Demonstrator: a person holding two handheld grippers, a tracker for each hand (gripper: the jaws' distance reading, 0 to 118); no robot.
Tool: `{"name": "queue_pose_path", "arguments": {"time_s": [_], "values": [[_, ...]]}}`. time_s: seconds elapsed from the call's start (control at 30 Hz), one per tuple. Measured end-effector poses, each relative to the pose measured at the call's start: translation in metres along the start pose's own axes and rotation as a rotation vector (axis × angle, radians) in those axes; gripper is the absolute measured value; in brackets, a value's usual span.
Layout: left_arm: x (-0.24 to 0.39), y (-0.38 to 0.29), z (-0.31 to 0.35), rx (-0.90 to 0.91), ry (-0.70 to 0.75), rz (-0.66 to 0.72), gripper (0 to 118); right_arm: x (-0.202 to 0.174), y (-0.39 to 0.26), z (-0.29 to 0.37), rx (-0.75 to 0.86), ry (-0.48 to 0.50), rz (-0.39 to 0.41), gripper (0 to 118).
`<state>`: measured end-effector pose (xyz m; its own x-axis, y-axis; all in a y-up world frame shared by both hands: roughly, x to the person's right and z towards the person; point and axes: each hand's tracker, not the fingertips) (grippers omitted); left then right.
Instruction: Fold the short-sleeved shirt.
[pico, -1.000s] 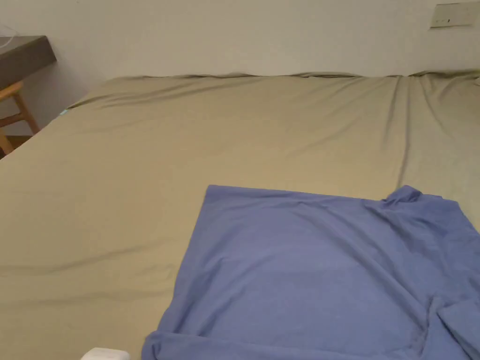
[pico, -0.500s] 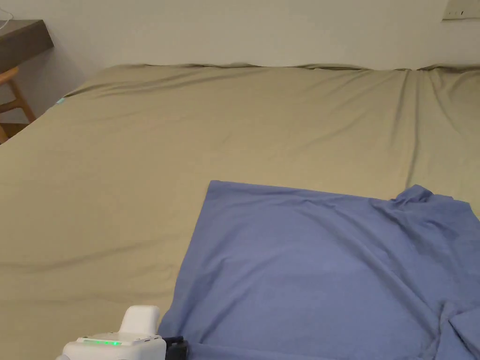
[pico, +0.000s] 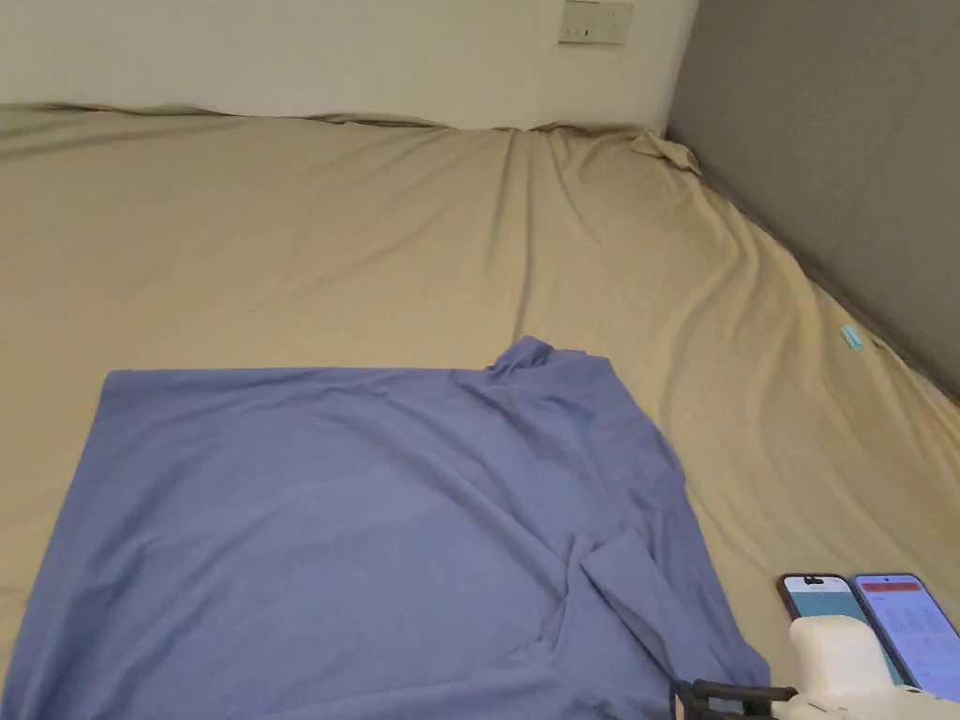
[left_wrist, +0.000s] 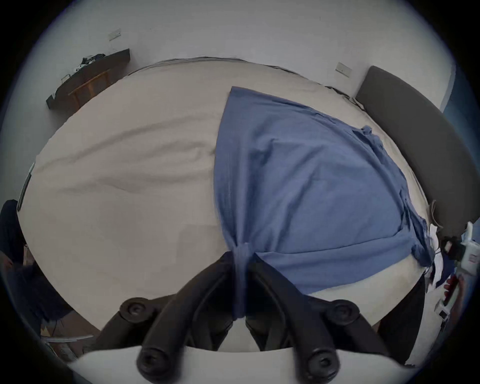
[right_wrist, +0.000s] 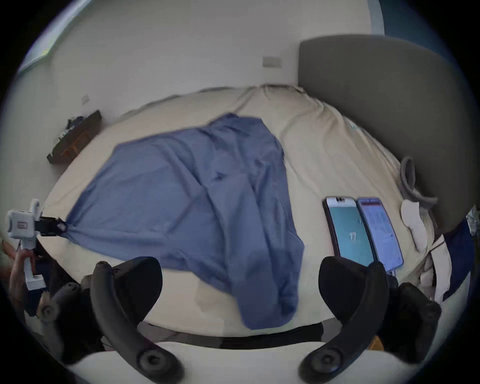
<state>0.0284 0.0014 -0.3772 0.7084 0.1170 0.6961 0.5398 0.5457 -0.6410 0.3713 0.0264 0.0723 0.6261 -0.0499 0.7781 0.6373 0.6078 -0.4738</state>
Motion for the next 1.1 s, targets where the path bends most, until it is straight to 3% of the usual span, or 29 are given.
{"name": "queue_pose_path", "arguments": {"time_s": [0.13, 0.17, 0.2, 0.23, 0.27, 0.37, 0.47, 0.7, 0.9, 0.97, 1.1], "values": [[0.011, 0.001, 0.003, -0.012, 0.012, -0.012, 4, 0.010, -0.006, -0.043, -0.091, 0.008, -0.009, 114], [0.013, 0.001, 0.001, -0.019, 0.020, -0.021, 4, 0.008, -0.008, -0.051, -0.121, 0.012, -0.002, 75], [0.017, 0.001, 0.003, -0.022, 0.028, -0.026, 4, 0.009, -0.008, -0.056, -0.138, 0.028, -0.002, 20], [0.020, 0.001, 0.003, -0.025, 0.026, -0.025, 4, 0.009, -0.009, -0.060, -0.134, 0.034, -0.010, 6], [0.022, 0.000, 0.004, -0.025, 0.022, -0.021, 4, 0.007, -0.012, -0.057, -0.078, 0.041, -0.056, 6], [0.026, 0.003, 0.009, -0.018, 0.032, -0.007, 4, 0.000, -0.012, -0.043, -0.050, 0.033, -0.024, 6], [0.023, 0.015, 0.018, -0.005, -0.045, 0.060, 4, 0.003, -0.002, -0.028, 0.001, 0.058, -0.062, 6], [0.030, 0.092, 0.025, 0.097, -0.059, 0.085, 4, 0.002, 0.066, -0.023, 0.107, 0.115, -0.097, 6], [0.036, 0.186, -0.042, 0.080, -0.034, 0.106, 4, 0.000, 0.153, -0.087, 0.119, 0.112, -0.112, 6], [0.040, 0.211, -0.077, 0.046, -0.002, 0.108, 4, -0.006, 0.175, -0.123, 0.104, 0.069, -0.113, 6], [0.039, 0.234, -0.142, -0.042, 0.057, 0.116, 4, -0.012, 0.197, -0.185, 0.022, 0.041, -0.130, 6]]}}
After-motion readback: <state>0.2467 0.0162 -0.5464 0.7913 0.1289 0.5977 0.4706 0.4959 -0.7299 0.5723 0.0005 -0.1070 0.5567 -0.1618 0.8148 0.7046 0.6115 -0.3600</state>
